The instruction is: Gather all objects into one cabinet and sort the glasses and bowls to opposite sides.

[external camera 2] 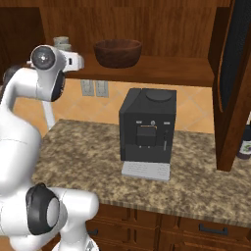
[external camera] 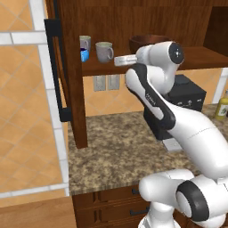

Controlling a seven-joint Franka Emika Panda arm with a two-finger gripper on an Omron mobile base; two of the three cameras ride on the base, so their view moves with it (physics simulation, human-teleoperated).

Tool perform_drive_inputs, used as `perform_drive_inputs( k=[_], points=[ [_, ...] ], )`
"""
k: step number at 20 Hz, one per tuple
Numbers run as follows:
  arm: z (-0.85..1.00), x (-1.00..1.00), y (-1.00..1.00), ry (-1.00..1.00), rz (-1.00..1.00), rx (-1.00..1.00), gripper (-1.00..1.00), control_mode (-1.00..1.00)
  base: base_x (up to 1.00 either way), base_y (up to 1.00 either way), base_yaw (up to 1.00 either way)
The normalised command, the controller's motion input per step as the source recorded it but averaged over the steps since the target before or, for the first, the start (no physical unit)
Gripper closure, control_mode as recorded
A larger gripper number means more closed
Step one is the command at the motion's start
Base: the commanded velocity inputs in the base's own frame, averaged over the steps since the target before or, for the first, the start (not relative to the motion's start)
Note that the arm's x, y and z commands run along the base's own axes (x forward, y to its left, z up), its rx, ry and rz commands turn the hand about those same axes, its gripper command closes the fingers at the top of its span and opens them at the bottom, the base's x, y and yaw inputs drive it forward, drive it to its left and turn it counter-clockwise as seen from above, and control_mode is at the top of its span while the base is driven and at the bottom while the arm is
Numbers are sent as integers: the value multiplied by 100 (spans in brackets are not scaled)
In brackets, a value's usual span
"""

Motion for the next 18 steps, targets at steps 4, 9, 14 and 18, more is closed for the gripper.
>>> perform_drive_inputs(
  k=[4, 9, 14, 18],
  points=[
    [34, -69, -39, 0, -12, 1, -100, -100, 0, 0, 0],
    [27, -74, -39, 0, -12, 0, -100, -100, 0, 0, 0],
    [9, -93, -66, 0, -5, 0, -100, -100, 0, 0, 0],
    [1, -100, -29, 0, -7, 0, -100, -100, 0, 0, 0]
  ],
)
